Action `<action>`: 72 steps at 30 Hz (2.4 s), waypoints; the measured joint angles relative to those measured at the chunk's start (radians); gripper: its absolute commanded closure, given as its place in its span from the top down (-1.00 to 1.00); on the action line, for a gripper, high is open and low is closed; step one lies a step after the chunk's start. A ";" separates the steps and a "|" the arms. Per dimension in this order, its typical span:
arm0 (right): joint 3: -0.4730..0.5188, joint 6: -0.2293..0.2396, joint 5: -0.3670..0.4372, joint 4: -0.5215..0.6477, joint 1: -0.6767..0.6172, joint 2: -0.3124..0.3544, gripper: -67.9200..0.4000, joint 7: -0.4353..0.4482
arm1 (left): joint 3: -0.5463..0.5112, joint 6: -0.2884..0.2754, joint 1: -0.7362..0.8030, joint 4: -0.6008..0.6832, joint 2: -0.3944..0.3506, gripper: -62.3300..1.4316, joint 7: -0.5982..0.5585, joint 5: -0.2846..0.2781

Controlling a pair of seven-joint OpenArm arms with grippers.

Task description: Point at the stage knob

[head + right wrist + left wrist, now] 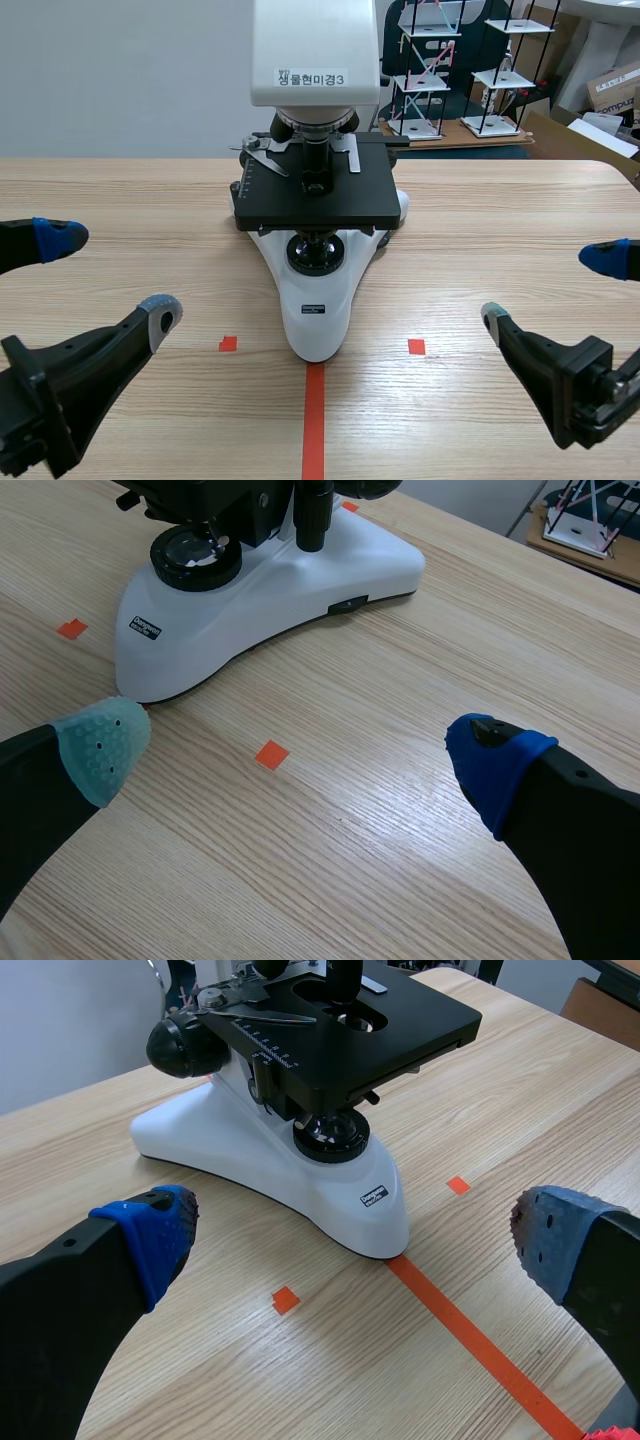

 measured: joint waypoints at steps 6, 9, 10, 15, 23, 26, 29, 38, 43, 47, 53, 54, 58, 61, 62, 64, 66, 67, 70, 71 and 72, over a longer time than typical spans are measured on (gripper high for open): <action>0.000 0.000 0.000 0.000 0.000 0.000 1.00 0.000 | 0.000 0.000 0.000 0.000 0.000 1.00 0.000 0.000; 0.000 0.000 0.000 0.000 0.000 0.000 1.00 0.000 | 0.000 0.000 0.000 0.000 0.000 1.00 0.000 0.000; 0.000 0.000 0.000 0.000 0.000 0.000 1.00 0.000 | 0.000 0.000 0.000 0.000 0.000 1.00 0.000 0.000; 0.000 0.000 0.000 0.000 0.000 0.000 1.00 0.000 | 0.000 0.000 0.000 0.000 0.000 1.00 0.000 0.000; 0.000 0.000 0.000 0.000 0.000 0.000 1.00 0.000 | 0.000 0.000 0.000 0.000 0.000 1.00 0.000 0.000; 0.000 0.000 0.000 0.000 0.000 0.000 1.00 0.000 | 0.000 0.000 0.000 0.000 0.000 1.00 0.000 0.000; 0.000 0.000 0.000 0.000 0.000 0.000 1.00 0.000 | 0.000 0.000 0.000 0.000 0.000 1.00 0.000 0.000; 0.000 -0.015 -0.065 -0.022 0.058 0.000 -0.99 -0.054 | 0.000 0.000 0.000 0.000 0.000 1.00 -0.001 0.001; -0.008 -0.015 -0.064 -0.133 0.174 0.000 -1.00 -0.017 | 0.000 0.000 0.000 0.000 0.000 1.00 -0.001 0.003; -0.066 0.019 -0.064 -0.285 0.306 0.000 -1.00 -0.003 | 0.000 0.000 0.000 0.000 0.000 1.00 -0.001 0.003; -0.187 0.023 -0.111 -0.575 0.515 -0.009 -1.00 0.189 | 0.000 0.000 0.000 0.000 0.000 1.00 -0.001 0.003; -0.202 0.036 -0.151 -0.623 0.551 -0.018 -1.00 0.224 | 0.000 0.000 0.000 0.000 0.000 1.00 -0.001 0.003; -0.261 0.060 -0.275 -0.787 0.675 -0.073 -1.00 0.352 | 0.000 0.000 0.000 0.000 0.000 1.00 -0.001 0.003; -0.291 0.061 -0.367 -0.872 0.739 -0.123 -1.00 0.436 | 0.000 0.000 0.000 0.000 0.000 1.00 -0.001 0.003; -0.294 0.061 -0.391 -0.894 0.757 -0.140 -1.00 0.460 | 0.000 0.000 0.000 0.000 0.000 1.00 -0.001 0.003; -0.302 0.058 -0.417 -0.927 0.791 -0.167 -1.00 0.477 | 0.000 0.000 0.000 0.000 0.000 1.00 -0.001 0.003; -0.302 0.056 -0.416 -0.944 0.820 -0.190 -1.00 0.477 | 0.000 0.000 0.000 0.000 0.000 1.00 -0.001 0.003; -0.303 0.056 -0.416 -0.946 0.833 -0.198 -1.00 0.478 | 0.000 0.000 0.000 0.000 0.000 1.00 -0.001 0.003; -0.324 0.045 -0.413 -0.946 0.871 -0.208 -1.00 0.490 | 0.000 0.000 0.000 0.000 0.000 1.00 -0.001 0.003; -0.330 0.036 -0.413 -0.946 0.885 -0.211 -1.00 0.489 | 0.000 0.000 0.000 0.000 0.000 1.00 -0.001 0.003; -0.334 0.027 -0.416 -0.946 0.899 -0.215 -0.99 0.488 | 0.000 0.000 0.000 0.000 0.000 1.00 -0.001 0.003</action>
